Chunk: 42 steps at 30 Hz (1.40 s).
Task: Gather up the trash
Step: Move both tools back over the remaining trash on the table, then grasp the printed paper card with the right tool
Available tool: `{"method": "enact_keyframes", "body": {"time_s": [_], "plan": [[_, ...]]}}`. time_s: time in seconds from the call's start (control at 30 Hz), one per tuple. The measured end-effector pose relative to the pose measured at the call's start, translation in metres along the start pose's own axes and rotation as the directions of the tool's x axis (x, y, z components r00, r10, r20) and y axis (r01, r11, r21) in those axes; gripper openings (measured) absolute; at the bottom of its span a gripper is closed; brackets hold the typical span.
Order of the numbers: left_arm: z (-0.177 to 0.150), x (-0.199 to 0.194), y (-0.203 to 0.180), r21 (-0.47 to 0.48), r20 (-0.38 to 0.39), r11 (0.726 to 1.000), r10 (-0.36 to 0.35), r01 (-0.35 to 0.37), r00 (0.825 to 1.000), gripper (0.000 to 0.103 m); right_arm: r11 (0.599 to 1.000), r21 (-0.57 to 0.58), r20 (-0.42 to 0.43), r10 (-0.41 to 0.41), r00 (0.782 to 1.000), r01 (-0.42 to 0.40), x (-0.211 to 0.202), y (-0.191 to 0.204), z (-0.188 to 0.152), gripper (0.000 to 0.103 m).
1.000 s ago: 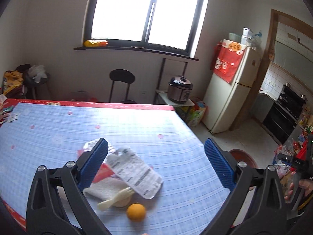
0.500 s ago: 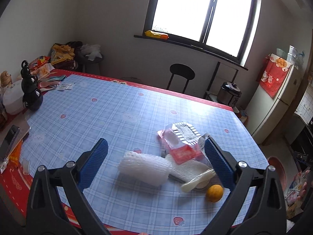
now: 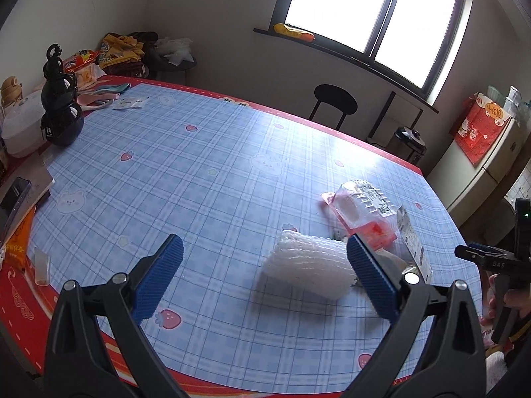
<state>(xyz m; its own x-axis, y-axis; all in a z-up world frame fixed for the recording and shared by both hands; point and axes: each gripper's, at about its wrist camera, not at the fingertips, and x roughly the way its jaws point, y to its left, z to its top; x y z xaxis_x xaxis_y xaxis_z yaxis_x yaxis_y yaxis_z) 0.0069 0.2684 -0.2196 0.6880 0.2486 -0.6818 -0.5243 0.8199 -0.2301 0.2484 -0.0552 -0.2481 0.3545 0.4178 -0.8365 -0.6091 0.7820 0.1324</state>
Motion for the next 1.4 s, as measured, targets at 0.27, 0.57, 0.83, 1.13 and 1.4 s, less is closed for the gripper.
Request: {"method": "enact_keyframes", "body": {"time_s": [0.27,0.57,0.83,1.13,1.4], "plan": [[-0.007,0.027,0.021,-0.003,-0.059,1.000,-0.022,0.022,0.998,0.097,1.000,0.006,-0.123,-0.015,0.992,0.016,0.079,0.031,0.017,0.098],[-0.016,0.035,0.027,-0.013,-0.090,0.999,-0.038,0.037,0.995,0.097,0.996,0.016,-0.149,-0.082,0.985,0.086,0.107,0.036,0.029,0.098],[-0.022,0.041,0.022,-0.017,-0.107,0.999,-0.053,0.051,0.993,0.097,0.993,0.075,-0.150,-0.080,0.985,0.092,0.099,0.013,0.030,0.072],[-0.023,0.045,0.002,0.008,-0.118,0.997,-0.076,0.078,0.990,0.097,0.979,0.204,-0.063,0.014,0.998,-0.001,0.052,-0.013,0.024,0.023],[-0.030,0.052,-0.017,0.026,-0.150,0.993,-0.108,0.113,0.983,0.097,0.976,0.212,-0.015,0.053,0.998,-0.049,0.025,-0.019,0.007,0.017]]}}
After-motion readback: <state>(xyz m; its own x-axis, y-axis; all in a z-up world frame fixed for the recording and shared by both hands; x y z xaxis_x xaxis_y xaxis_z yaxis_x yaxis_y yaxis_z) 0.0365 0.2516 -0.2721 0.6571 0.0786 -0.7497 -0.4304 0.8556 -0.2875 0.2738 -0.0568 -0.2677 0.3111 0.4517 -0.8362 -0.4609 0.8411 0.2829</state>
